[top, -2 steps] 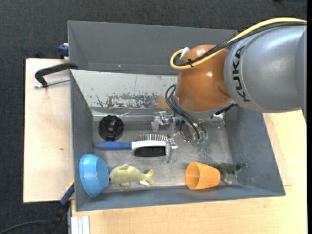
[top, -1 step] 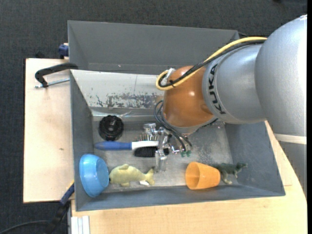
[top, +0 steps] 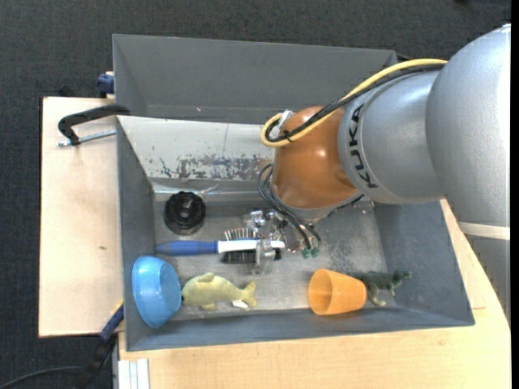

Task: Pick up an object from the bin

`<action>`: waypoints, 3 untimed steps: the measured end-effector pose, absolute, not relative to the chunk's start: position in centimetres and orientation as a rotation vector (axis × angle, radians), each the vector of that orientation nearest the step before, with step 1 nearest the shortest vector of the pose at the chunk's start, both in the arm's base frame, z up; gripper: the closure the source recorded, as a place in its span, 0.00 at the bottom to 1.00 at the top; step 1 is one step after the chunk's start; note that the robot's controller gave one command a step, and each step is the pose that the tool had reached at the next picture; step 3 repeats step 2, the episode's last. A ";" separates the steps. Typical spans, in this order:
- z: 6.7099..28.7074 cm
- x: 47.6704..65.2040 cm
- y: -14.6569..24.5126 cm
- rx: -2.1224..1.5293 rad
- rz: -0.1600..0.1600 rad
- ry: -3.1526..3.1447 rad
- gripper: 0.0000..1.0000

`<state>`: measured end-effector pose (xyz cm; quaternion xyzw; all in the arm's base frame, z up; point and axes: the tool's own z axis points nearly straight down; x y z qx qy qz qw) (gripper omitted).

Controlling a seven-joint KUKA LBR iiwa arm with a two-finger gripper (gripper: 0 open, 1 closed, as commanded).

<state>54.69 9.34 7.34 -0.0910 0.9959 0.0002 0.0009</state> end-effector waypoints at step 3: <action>29.1 53.4 8.9 -1.039 0.000 2.953 1.00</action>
Offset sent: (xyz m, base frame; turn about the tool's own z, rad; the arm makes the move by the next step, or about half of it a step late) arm -0.0155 -0.0523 0.1187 0.0078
